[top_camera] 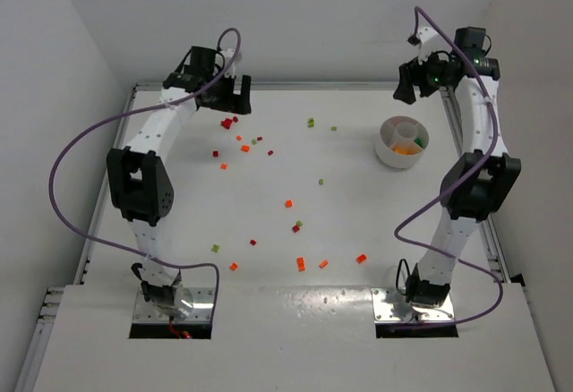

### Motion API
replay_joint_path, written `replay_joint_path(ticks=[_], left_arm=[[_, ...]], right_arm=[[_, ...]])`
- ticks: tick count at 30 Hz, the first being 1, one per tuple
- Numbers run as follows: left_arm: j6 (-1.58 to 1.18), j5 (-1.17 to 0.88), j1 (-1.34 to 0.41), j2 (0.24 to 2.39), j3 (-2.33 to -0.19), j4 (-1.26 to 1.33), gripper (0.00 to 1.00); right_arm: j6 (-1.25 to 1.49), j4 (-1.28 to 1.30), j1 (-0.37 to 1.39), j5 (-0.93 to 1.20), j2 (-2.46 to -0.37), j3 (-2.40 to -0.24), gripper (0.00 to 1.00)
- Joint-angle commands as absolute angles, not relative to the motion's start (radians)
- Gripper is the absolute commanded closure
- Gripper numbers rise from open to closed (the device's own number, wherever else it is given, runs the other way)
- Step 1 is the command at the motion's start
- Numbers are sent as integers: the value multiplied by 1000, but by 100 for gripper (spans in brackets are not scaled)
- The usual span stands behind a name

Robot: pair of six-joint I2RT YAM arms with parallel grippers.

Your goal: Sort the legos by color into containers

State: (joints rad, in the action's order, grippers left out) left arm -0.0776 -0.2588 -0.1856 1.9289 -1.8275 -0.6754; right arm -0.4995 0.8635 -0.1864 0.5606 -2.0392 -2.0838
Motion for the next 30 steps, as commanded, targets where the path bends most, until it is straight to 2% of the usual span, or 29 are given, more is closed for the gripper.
replay_joint_path(ticks=[1, 6, 20, 30], left_arm=[[-51, -86, -143, 2063, -1957, -693, 3], [-52, -34, -121, 2198, -2072, -704, 14], [-34, 43, -121, 2411, -2206, -675, 11], [-34, 72, -121, 2479, -2217, -657, 26]], right_arm=[[-322, 758, -173, 670, -1950, -1926, 25], [-221, 664, -173, 721, -1871, -1764, 25], [-221, 692, -173, 733, -1871, -1773, 25], [-230, 701, -173, 733, -1901, -1793, 25]])
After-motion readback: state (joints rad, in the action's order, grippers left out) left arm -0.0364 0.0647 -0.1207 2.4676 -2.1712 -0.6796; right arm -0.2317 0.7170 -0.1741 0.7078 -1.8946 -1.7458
